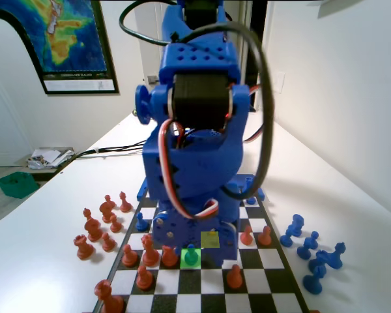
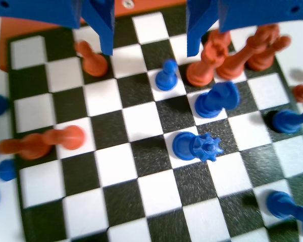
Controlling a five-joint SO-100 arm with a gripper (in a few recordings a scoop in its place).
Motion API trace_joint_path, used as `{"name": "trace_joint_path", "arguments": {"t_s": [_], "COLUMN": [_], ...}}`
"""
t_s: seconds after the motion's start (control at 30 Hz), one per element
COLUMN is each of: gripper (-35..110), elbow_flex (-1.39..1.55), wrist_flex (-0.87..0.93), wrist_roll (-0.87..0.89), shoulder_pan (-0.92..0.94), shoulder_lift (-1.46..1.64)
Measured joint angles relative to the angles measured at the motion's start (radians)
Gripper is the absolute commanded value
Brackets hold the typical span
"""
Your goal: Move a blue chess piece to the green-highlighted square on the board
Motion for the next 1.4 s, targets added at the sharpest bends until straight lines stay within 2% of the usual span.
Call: {"name": "trace_joint_path", "arguments": {"t_s": [0.37,1.07,1.4], "gripper": [5,1,1], "elbow_flex": [-0.011,0.031,0.196], "wrist_flex": [0.172,0.724,0.752], "wrist_roll": [-0.028,-0.210,-0.302], "shoulder_pan": [-0.026,-0.063,-0.058], "shoulder_lift": [0.160,0.951,1.345]}}
